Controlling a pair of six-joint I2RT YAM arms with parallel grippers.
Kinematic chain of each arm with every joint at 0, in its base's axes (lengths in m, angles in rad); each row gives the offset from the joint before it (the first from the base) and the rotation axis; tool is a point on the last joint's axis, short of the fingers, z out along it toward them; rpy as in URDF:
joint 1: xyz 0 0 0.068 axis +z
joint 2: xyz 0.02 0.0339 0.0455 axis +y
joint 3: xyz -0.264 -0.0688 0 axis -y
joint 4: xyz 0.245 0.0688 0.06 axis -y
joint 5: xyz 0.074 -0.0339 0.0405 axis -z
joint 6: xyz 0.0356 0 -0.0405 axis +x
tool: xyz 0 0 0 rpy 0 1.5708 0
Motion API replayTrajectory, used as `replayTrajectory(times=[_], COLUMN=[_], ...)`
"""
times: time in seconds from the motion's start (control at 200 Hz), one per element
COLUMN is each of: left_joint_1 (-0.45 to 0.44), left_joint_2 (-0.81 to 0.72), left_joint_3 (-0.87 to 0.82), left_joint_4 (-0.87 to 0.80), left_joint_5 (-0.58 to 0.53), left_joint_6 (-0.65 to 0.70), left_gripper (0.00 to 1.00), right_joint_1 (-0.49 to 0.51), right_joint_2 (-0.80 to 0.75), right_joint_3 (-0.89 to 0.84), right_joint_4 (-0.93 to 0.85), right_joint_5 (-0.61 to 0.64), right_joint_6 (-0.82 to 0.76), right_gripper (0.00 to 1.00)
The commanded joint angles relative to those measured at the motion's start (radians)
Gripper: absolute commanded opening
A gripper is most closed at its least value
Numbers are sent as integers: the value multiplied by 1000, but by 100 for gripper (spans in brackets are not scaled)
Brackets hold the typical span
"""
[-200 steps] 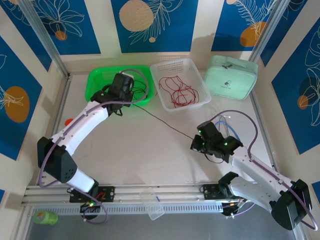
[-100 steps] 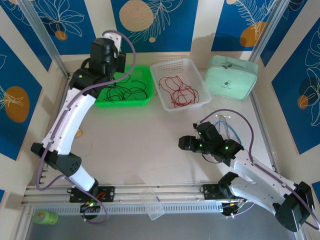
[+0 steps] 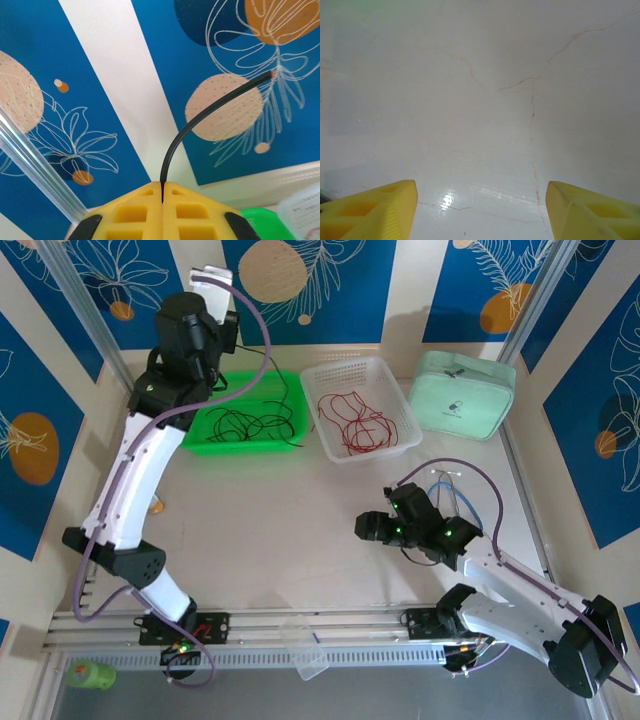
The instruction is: Untangle the cables
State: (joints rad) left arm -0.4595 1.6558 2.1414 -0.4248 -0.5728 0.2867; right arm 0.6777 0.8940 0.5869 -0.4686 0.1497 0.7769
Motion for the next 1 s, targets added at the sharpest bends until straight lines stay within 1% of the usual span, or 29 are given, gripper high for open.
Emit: replayTrajectory(times=[0.0, 0.105, 0.255, 0.365, 0.44, 0.59, 0.675, 0.78, 0.845, 0.93, 0.995], left_joint_1=[38, 66, 100, 116, 132, 166, 177, 182, 182, 183, 183], left_joint_2=[53, 101, 186, 194, 184, 191, 212, 254, 273, 277, 271], left_joint_3=[-25, -58, -75, -191, -301, -495, -587, -632, -644, -665, -672], left_joint_4=[193, 302, 389, 483, 540, 582, 574, 503, 451, 417, 396], left_joint_5=[-44, -22, -8, -18, -21, -22, -4, 32, 61, 91, 104], left_joint_6=[112, 147, 187, 189, 154, 47, -22, -117, -167, -213, -233], left_gripper=[0, 0, 0, 0, 0, 0, 0, 0, 15, 30, 47], right_joint_1=[14, 27, 46, 55, 55, 54, 52, 51, 51, 49, 47], right_joint_2=[-27, -65, -131, -172, -195, -204, -199, -193, -191, -191, -192], right_joint_3=[20, 11, -29, -58, -73, -78, -74, -71, -69, -63, -57], right_joint_4=[-27, -56, -74, -95, -102, -118, -120, -121, -128, -142, -152], right_joint_5=[15, 37, 66, 82, 89, 92, 91, 88, 91, 98, 99], right_joint_6=[25, 40, 84, 115, 125, 121, 114, 111, 114, 116, 113], right_gripper=[69, 68, 68, 68, 68, 68, 68, 68, 68, 68, 68])
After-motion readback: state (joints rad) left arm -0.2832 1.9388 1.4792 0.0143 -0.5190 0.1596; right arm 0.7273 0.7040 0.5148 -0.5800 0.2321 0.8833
